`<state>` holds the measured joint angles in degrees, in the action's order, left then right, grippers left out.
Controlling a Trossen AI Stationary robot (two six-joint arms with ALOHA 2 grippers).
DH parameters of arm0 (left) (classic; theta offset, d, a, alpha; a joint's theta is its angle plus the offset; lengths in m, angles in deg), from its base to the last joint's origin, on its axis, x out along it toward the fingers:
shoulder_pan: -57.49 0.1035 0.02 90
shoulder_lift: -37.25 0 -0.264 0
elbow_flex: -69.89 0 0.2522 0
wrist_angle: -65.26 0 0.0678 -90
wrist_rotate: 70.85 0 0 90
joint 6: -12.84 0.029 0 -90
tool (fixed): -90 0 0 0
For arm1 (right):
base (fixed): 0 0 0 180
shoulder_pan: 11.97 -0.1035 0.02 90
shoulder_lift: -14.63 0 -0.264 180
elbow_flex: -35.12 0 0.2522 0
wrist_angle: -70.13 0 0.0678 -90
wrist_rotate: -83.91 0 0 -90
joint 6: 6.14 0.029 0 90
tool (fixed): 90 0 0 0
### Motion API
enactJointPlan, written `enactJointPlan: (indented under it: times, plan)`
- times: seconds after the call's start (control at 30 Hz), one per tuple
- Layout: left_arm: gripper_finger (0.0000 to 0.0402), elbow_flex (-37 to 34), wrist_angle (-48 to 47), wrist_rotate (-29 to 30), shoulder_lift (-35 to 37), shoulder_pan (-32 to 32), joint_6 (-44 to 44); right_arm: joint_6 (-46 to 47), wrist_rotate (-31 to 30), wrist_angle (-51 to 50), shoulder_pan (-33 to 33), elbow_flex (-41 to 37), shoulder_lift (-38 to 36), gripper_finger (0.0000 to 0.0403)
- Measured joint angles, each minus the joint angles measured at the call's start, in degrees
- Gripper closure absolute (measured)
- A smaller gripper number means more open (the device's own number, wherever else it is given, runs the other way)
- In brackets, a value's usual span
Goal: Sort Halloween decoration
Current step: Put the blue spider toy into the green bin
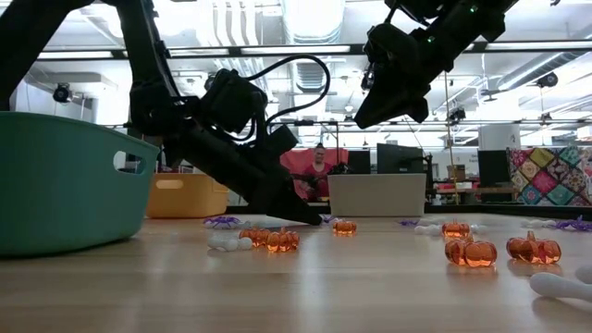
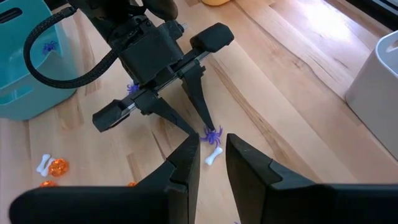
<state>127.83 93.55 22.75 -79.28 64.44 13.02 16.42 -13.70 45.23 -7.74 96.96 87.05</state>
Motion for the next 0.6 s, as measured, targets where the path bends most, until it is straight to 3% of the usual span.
enactJointPlan:
  times: [0.47,0.6]
  plan:
    - [0.0329,0.0,-0.1,0.3,0.0,0.0,0.2,0.0,0.0,0.0,0.0,0.0,0.0,0.0335]
    - [0.0362,0.0,-0.1,0.4,0.0,0.0,0.5,0.0,0.0,0.0,0.0,0.0,0.0,0.0335]
